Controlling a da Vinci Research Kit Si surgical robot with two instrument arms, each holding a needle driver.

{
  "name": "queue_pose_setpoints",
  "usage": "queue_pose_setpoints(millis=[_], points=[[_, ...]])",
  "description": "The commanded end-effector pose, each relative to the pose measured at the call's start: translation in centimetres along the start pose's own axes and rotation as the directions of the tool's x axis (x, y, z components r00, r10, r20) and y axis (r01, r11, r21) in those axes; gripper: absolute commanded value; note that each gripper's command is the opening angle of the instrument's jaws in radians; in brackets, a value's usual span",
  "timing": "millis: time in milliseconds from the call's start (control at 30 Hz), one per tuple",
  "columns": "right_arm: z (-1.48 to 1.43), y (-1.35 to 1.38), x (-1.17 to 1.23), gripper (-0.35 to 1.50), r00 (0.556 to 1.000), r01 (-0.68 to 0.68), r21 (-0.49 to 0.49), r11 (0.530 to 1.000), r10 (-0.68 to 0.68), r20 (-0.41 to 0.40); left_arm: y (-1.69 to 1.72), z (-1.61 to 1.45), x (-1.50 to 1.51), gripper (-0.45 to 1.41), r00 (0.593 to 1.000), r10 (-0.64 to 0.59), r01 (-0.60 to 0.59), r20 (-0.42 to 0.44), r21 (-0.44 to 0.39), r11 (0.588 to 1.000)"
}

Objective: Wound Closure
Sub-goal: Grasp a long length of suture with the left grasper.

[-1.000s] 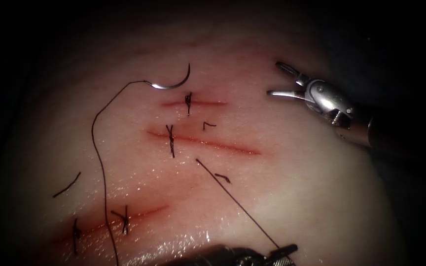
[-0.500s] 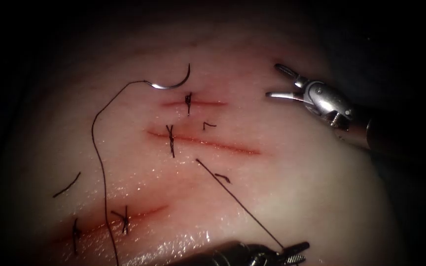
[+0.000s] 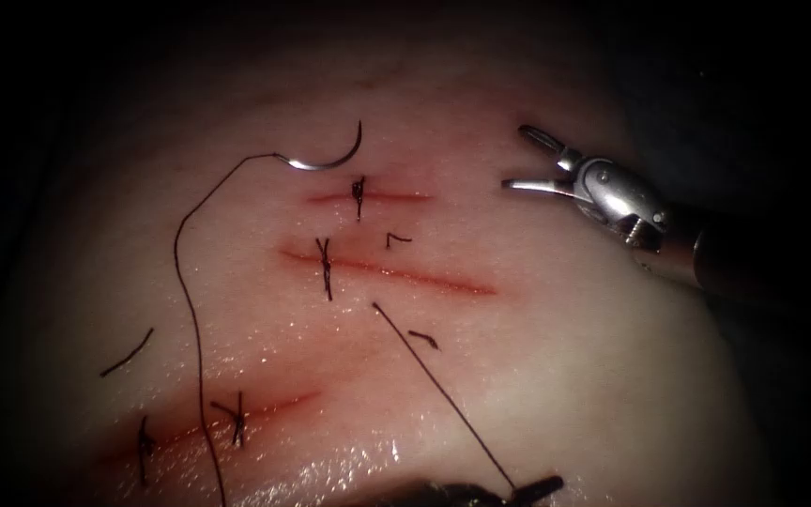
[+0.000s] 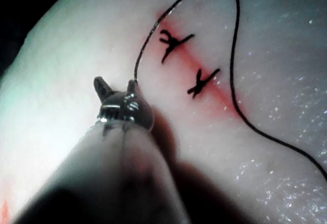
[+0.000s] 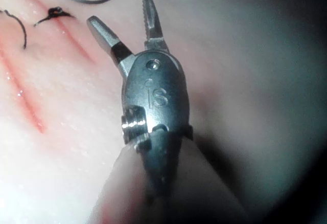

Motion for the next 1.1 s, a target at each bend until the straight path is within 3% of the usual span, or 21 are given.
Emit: queue_pose_setpoints(millis=[33,367,400,633,800,1100], points=[[0.08,0.0,0.01,1.3,1.0,0.002,0.002,1.0,-0.002,-0.004,0.03,0.1,-0.02,0.15,1.0,-0.003,0.003,0.0,-0.001,1.0],[0.09,0.0,0.01,1.3,1.0,0.002,0.003,1.0,-0.002,0.002,0.03,-0.18,-0.1,0.17,1.0,-0.001,0.0,-0.008,-0.012,1.0],[0.1,0.0,0.01,1.3,1.0,0.002,0.003,1.0,-0.002,0.002,0.02,-0.25,-0.12,0.34,1.0,-0.001,0.001,-0.015,-0.017,1.0],[0.1,-0.01,0.01,1.3,1.0,0.003,0.006,1.0,-0.003,0.006,-0.07,-0.49,-0.24,0.34,1.0,-0.001,0.001,-0.019,-0.027,1.0],[0.09,-0.03,0.01,1.3,1.0,0.004,0.006,1.0,-0.004,0.006,-0.21,-0.73,-0.4,0.76,0.999,-0.013,0.012,-0.031,-0.033,0.999],[0.08,-0.05,0.0,1.31,1.0,0.006,0.008,1.0,-0.006,0.008,-0.67,-1.32,-0.78,0.56,0.988,-0.114,0.123,-0.104,0.081,0.989]])
